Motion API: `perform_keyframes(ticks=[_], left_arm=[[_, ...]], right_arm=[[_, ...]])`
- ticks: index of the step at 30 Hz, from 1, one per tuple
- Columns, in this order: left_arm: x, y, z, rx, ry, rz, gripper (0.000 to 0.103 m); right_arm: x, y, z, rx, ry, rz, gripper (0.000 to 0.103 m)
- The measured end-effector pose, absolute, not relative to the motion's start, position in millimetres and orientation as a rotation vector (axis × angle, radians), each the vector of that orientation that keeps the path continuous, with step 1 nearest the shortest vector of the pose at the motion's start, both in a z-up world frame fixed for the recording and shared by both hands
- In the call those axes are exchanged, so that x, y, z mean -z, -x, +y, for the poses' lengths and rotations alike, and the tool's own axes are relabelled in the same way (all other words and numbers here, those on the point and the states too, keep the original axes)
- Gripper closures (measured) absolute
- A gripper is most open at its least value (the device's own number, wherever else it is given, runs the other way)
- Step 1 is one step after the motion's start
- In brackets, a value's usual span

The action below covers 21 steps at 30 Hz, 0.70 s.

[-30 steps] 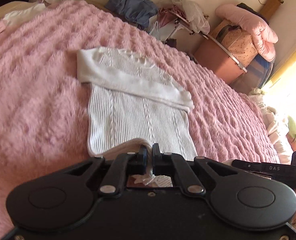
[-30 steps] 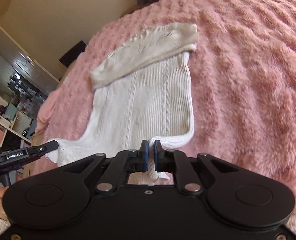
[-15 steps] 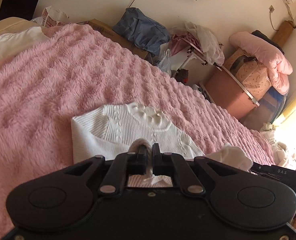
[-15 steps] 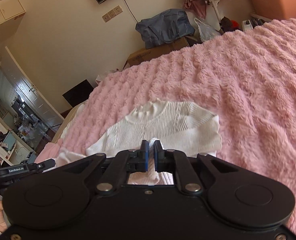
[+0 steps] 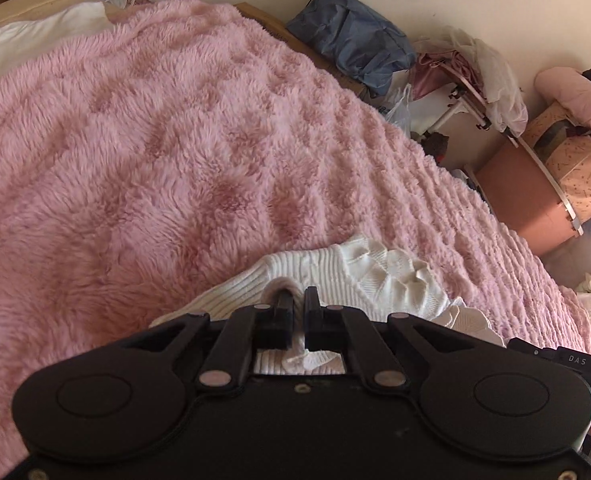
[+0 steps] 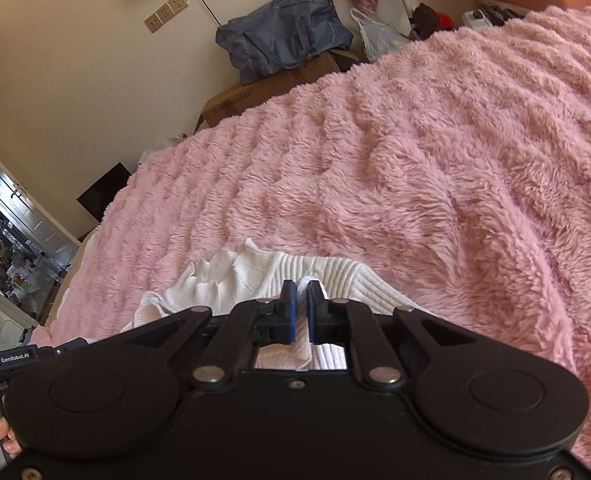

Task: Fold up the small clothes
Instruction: 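Lift the hem with both grippers and fold it onto the collar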

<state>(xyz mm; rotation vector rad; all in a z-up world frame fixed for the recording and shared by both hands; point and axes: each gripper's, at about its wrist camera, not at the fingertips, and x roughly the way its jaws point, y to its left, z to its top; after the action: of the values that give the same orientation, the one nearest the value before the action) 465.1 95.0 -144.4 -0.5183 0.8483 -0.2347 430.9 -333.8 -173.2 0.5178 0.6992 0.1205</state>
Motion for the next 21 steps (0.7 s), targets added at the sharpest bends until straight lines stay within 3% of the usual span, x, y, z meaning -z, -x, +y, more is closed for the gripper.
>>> perform_keyframes(ticks=[4, 9, 10, 12, 13, 15, 21], left_arm=[[169, -477, 93, 0.202, 0.543, 0.860, 0.101], [163, -484, 90, 0.198, 0.537, 0.843, 0.100], [162, -487, 89, 0.192, 0.534, 0.860, 0.097], [154, -486, 91, 0.156, 0.519, 0.841, 0.081], [147, -482, 93, 0.140, 0.507, 0.815, 0.068], [133, -477, 100, 0.140, 0.499, 0.776, 0.067], [108, -445, 97, 0.221, 0.419, 0.753, 0.067]], right_arm=[[194, -453, -335, -0.070, -0.509, 0.741, 0.096], [202, -461, -339, -0.056, -0.513, 0.739, 0.096], [203, -463, -339, -0.062, -0.508, 0.734, 0.096], [204, -464, -339, -0.070, -0.504, 0.746, 0.096], [203, -463, -339, -0.064, -0.505, 0.745, 0.094], [198, -458, -341, -0.052, -0.495, 0.724, 0.088], [169, -431, -335, -0.076, -0.402, 0.649, 0.087]])
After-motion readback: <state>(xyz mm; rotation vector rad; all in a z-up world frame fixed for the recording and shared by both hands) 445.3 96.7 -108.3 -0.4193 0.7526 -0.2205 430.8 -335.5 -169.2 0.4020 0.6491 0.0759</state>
